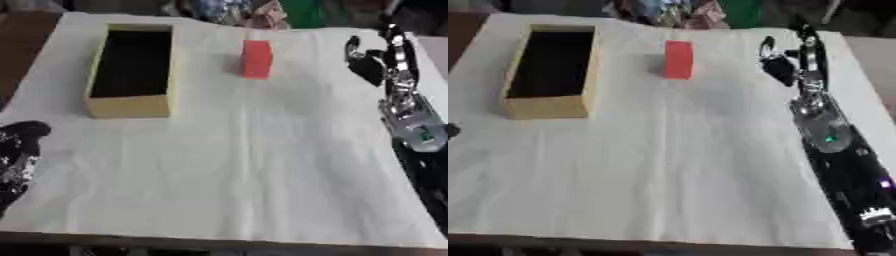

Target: Pick up objects on the table and place them in the box.

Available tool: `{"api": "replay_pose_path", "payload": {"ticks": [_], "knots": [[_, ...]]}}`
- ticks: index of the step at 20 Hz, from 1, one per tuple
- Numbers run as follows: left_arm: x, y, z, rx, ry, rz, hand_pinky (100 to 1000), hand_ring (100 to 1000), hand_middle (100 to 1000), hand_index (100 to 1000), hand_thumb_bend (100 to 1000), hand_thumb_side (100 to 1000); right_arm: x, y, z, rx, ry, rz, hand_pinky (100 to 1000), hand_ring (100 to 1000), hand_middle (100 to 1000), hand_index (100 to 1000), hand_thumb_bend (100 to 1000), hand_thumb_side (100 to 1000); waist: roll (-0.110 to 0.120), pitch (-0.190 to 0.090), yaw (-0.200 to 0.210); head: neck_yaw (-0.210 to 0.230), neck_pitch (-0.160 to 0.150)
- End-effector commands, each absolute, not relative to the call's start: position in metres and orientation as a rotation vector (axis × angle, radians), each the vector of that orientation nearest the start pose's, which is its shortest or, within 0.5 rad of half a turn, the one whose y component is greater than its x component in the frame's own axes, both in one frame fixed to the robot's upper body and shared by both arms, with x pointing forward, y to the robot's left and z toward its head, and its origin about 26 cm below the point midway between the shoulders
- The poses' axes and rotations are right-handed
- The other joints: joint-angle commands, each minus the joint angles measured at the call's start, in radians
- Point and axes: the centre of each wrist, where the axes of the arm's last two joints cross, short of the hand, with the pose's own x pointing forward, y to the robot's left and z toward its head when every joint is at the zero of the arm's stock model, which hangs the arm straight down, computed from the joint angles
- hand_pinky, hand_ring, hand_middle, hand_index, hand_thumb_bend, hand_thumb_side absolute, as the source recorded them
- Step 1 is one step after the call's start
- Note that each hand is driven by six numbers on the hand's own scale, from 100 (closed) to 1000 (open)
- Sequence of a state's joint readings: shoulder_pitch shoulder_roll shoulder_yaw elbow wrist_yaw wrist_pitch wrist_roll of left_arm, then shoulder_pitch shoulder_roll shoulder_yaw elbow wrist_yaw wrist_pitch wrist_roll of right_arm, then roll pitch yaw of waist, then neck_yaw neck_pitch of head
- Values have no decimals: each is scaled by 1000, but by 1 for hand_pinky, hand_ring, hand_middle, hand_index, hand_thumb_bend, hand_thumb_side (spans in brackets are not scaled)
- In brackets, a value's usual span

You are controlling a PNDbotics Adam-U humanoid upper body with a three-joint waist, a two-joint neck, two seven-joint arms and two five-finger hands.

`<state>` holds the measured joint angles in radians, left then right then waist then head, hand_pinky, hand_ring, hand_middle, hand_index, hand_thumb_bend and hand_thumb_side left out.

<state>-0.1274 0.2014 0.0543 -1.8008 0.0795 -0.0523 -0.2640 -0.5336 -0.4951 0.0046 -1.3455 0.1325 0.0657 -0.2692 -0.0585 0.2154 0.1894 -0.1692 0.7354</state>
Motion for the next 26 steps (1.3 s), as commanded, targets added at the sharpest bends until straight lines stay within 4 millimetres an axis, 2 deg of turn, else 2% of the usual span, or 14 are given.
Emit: {"api": "replay_pose_path", "payload": {"ticks": [1, 6, 13, 19, 26], "knots": [[299, 284, 103, -81, -1963, -390, 1000, 834, 713, 764, 100, 332, 398, -339, 176, -787, -1872, 387, 848, 1000, 948, 1000, 231, 173, 1, -17, 2, -3, -5], [299, 284, 102, -82, -1959, -393, 1000, 834, 713, 764, 100, 330, 400, -336, 183, -842, -1813, 619, 883, 1000, 972, 1000, 318, 171, -1, -19, 4, -6, -7], [299, 284, 102, -82, -1959, -392, 1000, 835, 713, 764, 100, 331, 404, -341, 199, -909, -1737, 797, 887, 1000, 975, 1000, 348, 182, -1, -19, 5, -5, -5], [299, 284, 102, -81, -1959, -395, 1000, 835, 713, 764, 100, 331, 410, -342, 221, -926, -1680, 913, 890, 1000, 974, 1000, 366, 204, -1, -18, 5, -3, -6], [299, 284, 102, -82, -1957, -404, 1000, 835, 713, 764, 100, 333, 419, -335, 250, -920, -1615, 1056, 895, 1000, 972, 1000, 408, 215, -7, -16, 12, -2, -6]]}}
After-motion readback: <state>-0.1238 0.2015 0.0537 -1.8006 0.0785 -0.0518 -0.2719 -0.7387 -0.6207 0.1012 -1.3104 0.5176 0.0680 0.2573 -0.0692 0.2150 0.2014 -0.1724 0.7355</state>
